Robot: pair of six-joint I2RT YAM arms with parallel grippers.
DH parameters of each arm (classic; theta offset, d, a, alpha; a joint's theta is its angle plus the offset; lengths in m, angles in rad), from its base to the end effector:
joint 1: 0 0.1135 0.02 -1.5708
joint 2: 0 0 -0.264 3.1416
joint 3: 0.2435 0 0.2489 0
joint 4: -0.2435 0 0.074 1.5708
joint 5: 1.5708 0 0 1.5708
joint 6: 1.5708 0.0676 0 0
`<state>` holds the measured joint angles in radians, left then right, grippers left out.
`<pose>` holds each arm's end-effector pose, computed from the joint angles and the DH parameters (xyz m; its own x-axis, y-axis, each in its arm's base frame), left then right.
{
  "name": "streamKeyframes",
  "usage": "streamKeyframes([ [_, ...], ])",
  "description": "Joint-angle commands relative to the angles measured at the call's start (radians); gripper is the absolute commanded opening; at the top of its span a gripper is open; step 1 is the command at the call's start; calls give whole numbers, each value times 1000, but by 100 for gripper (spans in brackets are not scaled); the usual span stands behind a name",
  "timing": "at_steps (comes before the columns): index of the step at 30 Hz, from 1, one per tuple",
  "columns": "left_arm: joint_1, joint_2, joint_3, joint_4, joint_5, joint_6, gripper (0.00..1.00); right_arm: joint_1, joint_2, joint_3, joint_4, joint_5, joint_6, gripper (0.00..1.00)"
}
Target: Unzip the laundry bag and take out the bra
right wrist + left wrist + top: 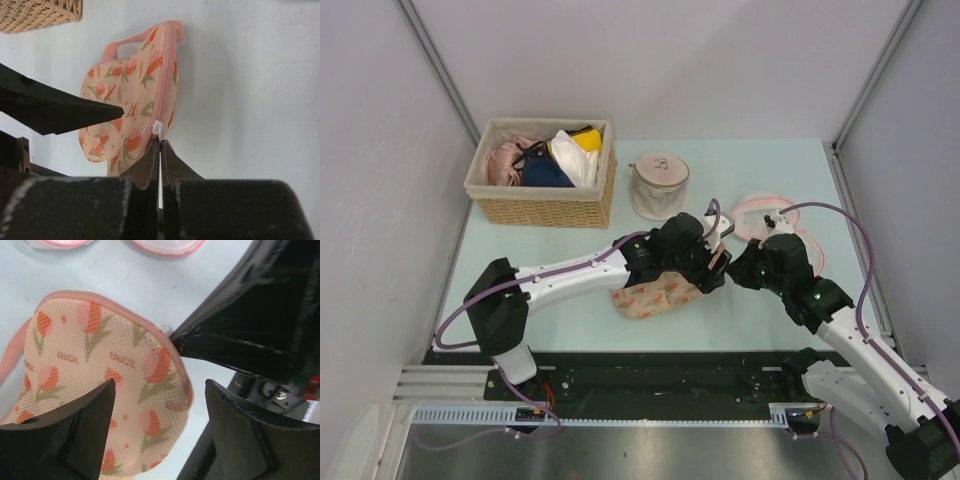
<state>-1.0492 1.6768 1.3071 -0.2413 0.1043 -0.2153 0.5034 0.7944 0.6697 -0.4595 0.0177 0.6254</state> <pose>0.1985 -0.3595 0.2637 -0.4725 0.3958 -0.7874 0.8229 0.5181 -0.2333 0.1760 0.0956 0.2533 -0.6665 0.3012 -0.6820 -0.0977 0.8716 0.4804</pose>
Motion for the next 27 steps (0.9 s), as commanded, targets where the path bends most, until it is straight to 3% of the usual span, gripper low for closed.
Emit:
streamKeyframes([
  [1, -6, 17, 38, 30, -37, 53, 75, 4, -11, 53, -5, 4, 5, 0],
  [3, -6, 24, 35, 49, -41, 53, 73, 3, -14, 56, -8, 8, 4, 0],
  [6, -8, 38, 40, 62, -63, 50, 55, 1, -15, 67, -16, 21, 5, 0],
  [7, -6, 40, 37, 68, -69, 50, 33, -5, -18, 70, -19, 27, 5, 0],
  [10, -6, 38, 38, 51, -80, 44, 0, -49, -26, 73, -22, 13, -3, 0],
  [15, -5, -23, -31, 85, -23, 36, 0, -202, -15, 73, 27, -116, -38, 0],
  [20, -5, -92, -87, 92, 27, 54, 0, -359, 104, 73, 148, -268, -76, 0],
  [27, -5, -170, -117, 94, 107, 60, 1, -434, 340, 73, 370, -354, -40, 0],
])
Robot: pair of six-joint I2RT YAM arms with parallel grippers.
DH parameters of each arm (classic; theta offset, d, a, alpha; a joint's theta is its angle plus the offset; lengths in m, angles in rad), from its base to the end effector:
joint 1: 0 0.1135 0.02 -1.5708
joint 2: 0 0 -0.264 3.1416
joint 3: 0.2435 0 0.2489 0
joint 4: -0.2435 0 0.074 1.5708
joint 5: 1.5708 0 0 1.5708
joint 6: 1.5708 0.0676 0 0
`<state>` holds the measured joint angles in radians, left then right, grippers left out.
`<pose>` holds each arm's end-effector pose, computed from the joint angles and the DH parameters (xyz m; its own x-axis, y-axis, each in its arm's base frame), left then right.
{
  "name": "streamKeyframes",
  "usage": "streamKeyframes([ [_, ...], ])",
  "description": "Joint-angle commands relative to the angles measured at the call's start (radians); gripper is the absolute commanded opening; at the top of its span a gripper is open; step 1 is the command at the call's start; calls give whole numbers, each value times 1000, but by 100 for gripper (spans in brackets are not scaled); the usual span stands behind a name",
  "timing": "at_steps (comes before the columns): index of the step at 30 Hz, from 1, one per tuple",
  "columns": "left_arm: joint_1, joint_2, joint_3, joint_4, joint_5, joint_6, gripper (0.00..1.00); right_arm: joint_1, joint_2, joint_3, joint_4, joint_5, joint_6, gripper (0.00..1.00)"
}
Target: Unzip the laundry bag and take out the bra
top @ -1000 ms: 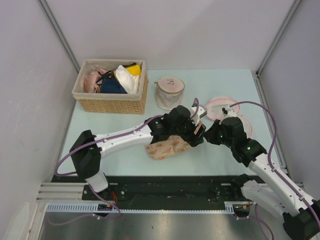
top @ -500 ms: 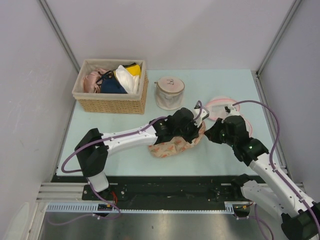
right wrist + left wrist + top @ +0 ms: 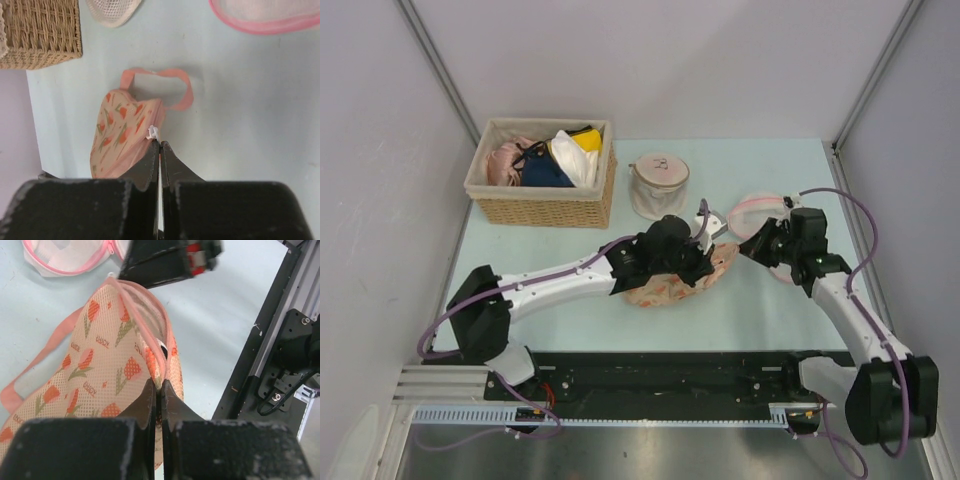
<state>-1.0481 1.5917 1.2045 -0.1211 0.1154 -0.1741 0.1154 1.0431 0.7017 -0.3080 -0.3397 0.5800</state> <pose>0.1905 -0.3463 0.2731 -0.3971 0.3445 -0.8507 0.8551 0.4756 -0.2065 0.2403 0.0505 0.2340 -0.7064 0.4383 -0.5558 0.0179 0.7960 0.6050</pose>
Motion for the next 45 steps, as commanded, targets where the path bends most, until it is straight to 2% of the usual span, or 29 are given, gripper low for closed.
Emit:
streamKeyframes([
  [1, -6, -96, -16, -25, 111, 16, 0, -49, 122, 41, 265, -7, 12, 0],
  [4, -7, -107, -26, -26, 125, 7, 0, -46, 230, 42, 340, -85, 12, 0],
  [7, -6, -102, -26, -47, 112, 4, 1, -45, 265, 42, 313, -122, -31, 0],
  [8, -7, -96, -22, -60, 99, 1, 5, -45, 261, 42, 275, -124, -46, 0],
  [9, -7, -92, -17, -72, 93, -1, 34, -45, 246, 42, 258, -137, -60, 0],
  [10, -3, -85, -8, -106, 90, 5, 59, -46, 235, 42, 222, -148, -98, 0],
  [11, 2, -69, 10, -120, 90, 5, 90, -45, 224, 42, 204, -160, -114, 0],
  [13, 36, -55, 29, -137, 108, 1, 100, -46, 190, 42, 147, -165, -161, 0],
  [15, 95, -41, 43, -126, 162, -28, 100, -46, 158, 42, 103, -131, -175, 0],
  [16, 118, -41, 43, -112, 185, -37, 100, -52, 149, 42, 89, -115, -175, 8],
  [17, 140, -39, 43, -83, 213, -51, 100, -62, 138, 45, 69, -93, -172, 22],
  [19, 192, -30, 58, -66, 208, -70, 100, -77, 98, 67, -17, -56, -170, 56],
  [22, 215, 43, 146, -132, 112, -48, 100, -108, 25, 71, -100, 4, -161, 67],
  [25, 215, 171, 281, -254, 17, -24, 100, -137, -23, 71, -155, 48, -160, 67],
  [28, 214, 269, 367, -318, 6, -22, 100, -137, -63, 65, -187, 80, -146, 67],
  [30, 212, 297, 380, -319, 16, -27, 99, -137, -81, 55, -189, 82, -144, 67],
  [33, 212, 323, 391, -362, 7, -41, 100, -135, -66, 38, -177, 7, -157, 64],
  [36, 212, 278, 322, -367, -8, -51, 100, -125, -20, 27, -184, -12, -172, 58],
  [37, 214, 252, 255, -358, -19, -54, 100, -122, -11, 21, -181, -7, -174, 54],
  [41, 214, 98, 124, -345, -80, -74, 100, -118, 57, -18, -113, -25, -152, 45],
  [44, 214, 45, 57, -368, -108, -88, 100, -44, 135, -24, -89, 23, -117, 37],
  [45, 220, 19, 41, -383, -97, -96, 100, -21, 153, -31, -80, 54, -99, 25],
])
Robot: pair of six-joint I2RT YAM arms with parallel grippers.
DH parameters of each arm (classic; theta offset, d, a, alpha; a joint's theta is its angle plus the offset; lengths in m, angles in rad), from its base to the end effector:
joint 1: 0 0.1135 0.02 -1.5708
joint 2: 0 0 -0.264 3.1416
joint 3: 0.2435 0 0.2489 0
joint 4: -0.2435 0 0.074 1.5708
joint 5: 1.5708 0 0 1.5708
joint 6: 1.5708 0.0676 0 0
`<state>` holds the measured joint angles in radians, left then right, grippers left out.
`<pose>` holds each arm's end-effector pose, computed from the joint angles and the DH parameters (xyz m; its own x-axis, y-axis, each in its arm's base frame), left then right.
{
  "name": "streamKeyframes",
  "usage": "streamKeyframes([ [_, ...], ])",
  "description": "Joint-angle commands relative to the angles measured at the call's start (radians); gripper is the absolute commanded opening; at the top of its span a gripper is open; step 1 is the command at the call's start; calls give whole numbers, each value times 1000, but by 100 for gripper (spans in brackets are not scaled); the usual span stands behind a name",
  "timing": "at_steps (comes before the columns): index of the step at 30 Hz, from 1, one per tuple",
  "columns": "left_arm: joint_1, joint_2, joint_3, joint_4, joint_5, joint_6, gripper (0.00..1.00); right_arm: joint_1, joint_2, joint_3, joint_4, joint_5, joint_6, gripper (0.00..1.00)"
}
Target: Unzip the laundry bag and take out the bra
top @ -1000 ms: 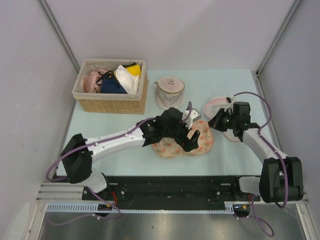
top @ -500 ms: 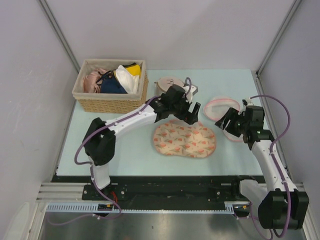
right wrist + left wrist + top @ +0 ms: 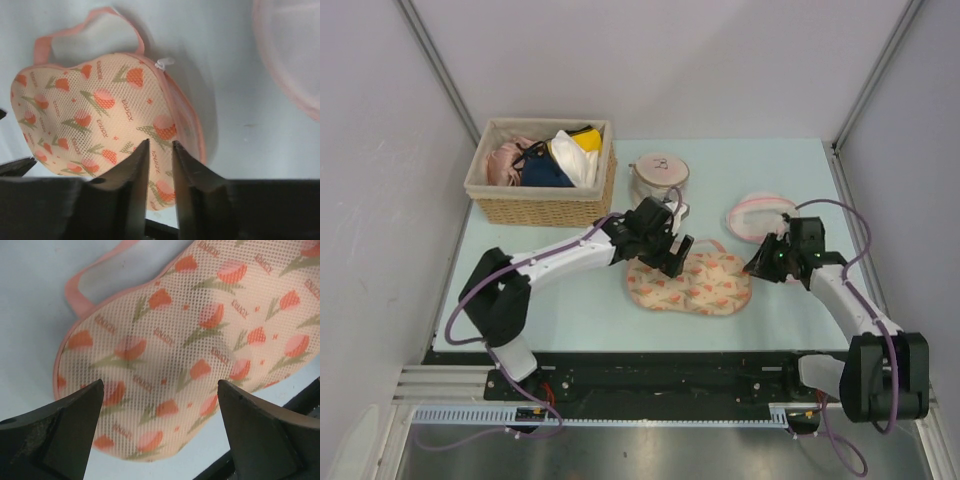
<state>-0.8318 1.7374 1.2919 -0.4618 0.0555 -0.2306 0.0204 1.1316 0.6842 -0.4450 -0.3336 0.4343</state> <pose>0.2631 -0.2943 0.2124 -0.6905 0.4190 -0.5896 0.6196 0.7632 -0.1833 0.2375 0.0270 0.1947 -0.8007 0.3813 -0.4620 0.1237 0.8599 0.4953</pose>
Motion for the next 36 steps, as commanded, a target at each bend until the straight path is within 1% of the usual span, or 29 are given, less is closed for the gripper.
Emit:
streamKeyframes([
  [1, 8, -139, -81, -54, -25, -47, 100, 96, 91, -20, 63, 97, 66, 18],
  [2, 16, -150, -100, -61, -14, -59, 100, 151, 99, -28, 87, 106, 108, 11],
  [3, 29, -182, -123, -67, 24, -79, 100, 180, 109, -38, 104, 110, 133, 0],
  [4, 34, -197, -165, -67, 33, -85, 100, 217, 112, -63, 123, 116, 159, 0],
  [5, 39, -214, -181, -74, 32, -91, 100, 313, 114, -72, 165, 120, 191, 0],
  [7, 39, -237, -209, -87, -6, -96, 100, 396, 102, -107, 202, 105, 323, 0],
  [8, 40, -239, -215, -101, -38, -99, 100, 427, 73, -124, 282, 67, 355, 0],
  [9, 42, -236, -220, -110, -54, -101, 100, 464, 51, -132, 302, 36, 388, 0],
  [10, 42, -227, -226, -121, -133, -101, 100, 469, 27, -130, 305, 7, 386, 0],
  [11, 42, -219, -229, -138, -153, -98, 100, 467, -45, -127, 283, 13, 379, 0],
  [12, 42, -214, -236, -143, -161, -95, 100, 425, -85, -123, 249, 27, 348, 7],
  [13, 42, -202, -238, -146, -155, -89, 100, 393, -125, -120, 215, 59, 330, 19],
  [14, 40, -194, -237, -149, -145, -85, 100, 345, -206, -120, 160, 71, 304, 45],
  [15, 40, -191, -238, -147, -126, -82, 100, 255, -232, -120, 137, 82, 284, 54],
  [17, 37, -184, -249, -121, -66, -82, 100, 149, -260, -120, 114, 56, 227, 62],
  [19, 31, -180, -261, -103, -36, -90, 100, 46, -215, -115, 127, 21, 198, 64],
  [20, 20, -174, -264, -89, -22, -93, 100, 30, -185, -112, 152, 16, 192, 63],
  [21, 14, -170, -264, -84, -26, -95, 100, 24, -106, -98, 161, 18, 184, 61],
  [23, -7, -158, -258, -86, -45, -93, 100, 26, -25, -84, 195, 31, 182, 54],
  [24, -13, -153, -255, -83, -43, -92, 100, 26, 43, -84, 215, -8, 182, 53],
  [25, -16, -145, -253, -72, -37, -87, 100, 29, 83, -84, 248, -42, 178, 48],
  [26, -16, -130, -246, -42, -36, -78, 100, 39, 112, -84, 253, -73, 172, 35],
  [28, -15, -61, -201, 3, -54, -59, 100, 79, 155, -95, 250, -78, 167, 17],
  [29, -7, -26, -172, 26, -54, -35, 100, 139, 154, -104, 237, -58, 181, 0],
  [30, -1, 61, -76, 19, -103, -24, 100, 177, 142, -118, 238, -39, 193, 0],
  [31, 6, 101, -21, 5, -120, -16, 100, 215, 108, -150, 249, -36, 211, 0],
  [32, 20, 134, 39, -39, -134, -7, 100, 305, 80, -162, 250, -35, 236, 0],
  [33, 25, 164, 149, -67, -178, -6, 100, 352, 53, -172, 256, -41, 289, 0],
  [36, 39, 185, 263, -104, -221, 14, 100, 508, -73, -176, 249, -15, 348, 0],
])
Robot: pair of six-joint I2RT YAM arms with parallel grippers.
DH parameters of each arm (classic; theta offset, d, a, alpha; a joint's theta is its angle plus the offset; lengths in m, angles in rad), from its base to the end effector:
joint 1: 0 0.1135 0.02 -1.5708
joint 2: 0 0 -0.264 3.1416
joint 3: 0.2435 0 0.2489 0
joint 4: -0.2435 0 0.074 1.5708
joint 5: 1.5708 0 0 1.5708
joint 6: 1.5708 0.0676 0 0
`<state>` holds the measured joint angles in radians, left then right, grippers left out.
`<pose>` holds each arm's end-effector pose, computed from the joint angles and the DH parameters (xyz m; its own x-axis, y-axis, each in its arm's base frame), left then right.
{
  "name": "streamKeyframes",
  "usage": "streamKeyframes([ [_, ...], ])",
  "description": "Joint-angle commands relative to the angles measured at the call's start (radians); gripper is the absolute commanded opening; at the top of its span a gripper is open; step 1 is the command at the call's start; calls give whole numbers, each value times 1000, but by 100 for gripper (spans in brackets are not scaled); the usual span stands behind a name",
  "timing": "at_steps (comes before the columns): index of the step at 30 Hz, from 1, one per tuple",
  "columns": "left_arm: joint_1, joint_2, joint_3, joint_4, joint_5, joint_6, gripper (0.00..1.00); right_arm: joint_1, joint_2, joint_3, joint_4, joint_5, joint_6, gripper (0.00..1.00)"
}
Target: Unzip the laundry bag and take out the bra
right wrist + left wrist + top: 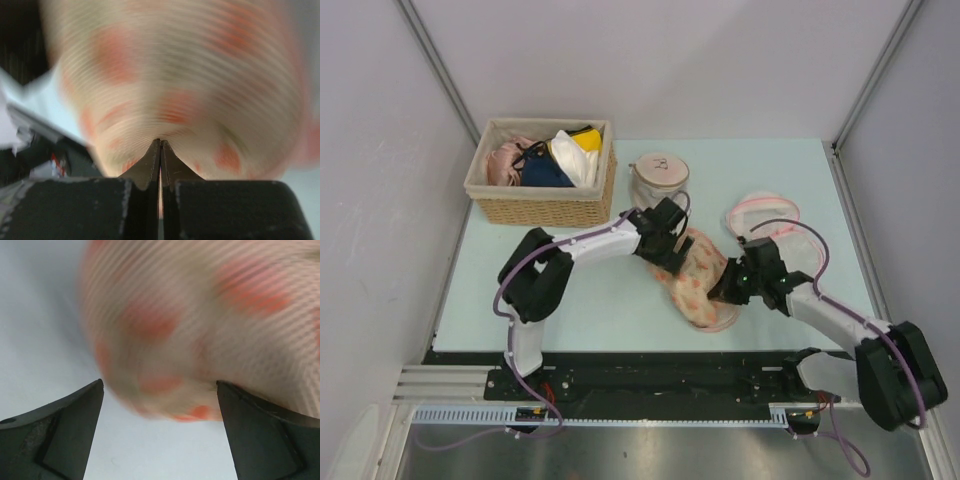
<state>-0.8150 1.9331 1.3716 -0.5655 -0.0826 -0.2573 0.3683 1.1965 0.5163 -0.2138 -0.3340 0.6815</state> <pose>0.2857 -0.2950 0.1549 -0.7774 0.4551 -0.4342 0.5203 0.8532 -0.0372 0.2116 0.1054 0.1465 -0.8998 0.2907 -0.3254 0.0453 0.8039 0.5930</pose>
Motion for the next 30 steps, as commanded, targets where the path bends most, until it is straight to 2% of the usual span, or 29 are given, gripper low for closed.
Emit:
streamKeyframes([
  [1, 23, -32, 196, -1, -113, 44, 100, 176, -174, -7, -7, -5, 101, 0],
  [4, 30, -92, 210, -14, -158, 52, 100, 118, -299, 24, -141, 81, 58, 4],
  [6, 30, -134, 172, -13, -161, 44, 100, 34, -356, 31, -179, 92, 26, 23],
  [8, 28, -204, 130, -4, -128, 30, 100, -104, -347, 31, -193, 55, -26, 32],
  [9, 28, -229, 83, 3, -112, 26, 100, -170, -330, 31, -187, 35, -40, 33],
  [11, 24, -313, 29, 9, -59, 3, 100, -204, -295, 33, -184, -9, -59, 33],
  [15, -18, -482, -196, 64, 46, 6, 98, -106, -270, 28, -190, 35, -72, 32],
  [17, -81, -534, -297, 79, 73, 50, 96, -11, -279, 28, -200, 85, -74, 32],
  [19, -177, -588, -336, 70, 49, 105, 96, 39, -293, 28, -229, 116, -62, 33],
  [21, -246, -602, -361, 58, 20, 127, 96, 47, -308, 27, -262, 141, -40, 35],
  [26, -326, -585, -397, 101, -34, 182, 93, 35, -377, 40, -298, 127, -31, 46],
  [29, -357, -638, -495, 244, 44, 251, 89, 29, -405, 51, -343, 133, -25, 47],
  [30, -372, -658, -528, 342, 65, 285, 88, 26, -414, 53, -363, 138, -20, 47],
])
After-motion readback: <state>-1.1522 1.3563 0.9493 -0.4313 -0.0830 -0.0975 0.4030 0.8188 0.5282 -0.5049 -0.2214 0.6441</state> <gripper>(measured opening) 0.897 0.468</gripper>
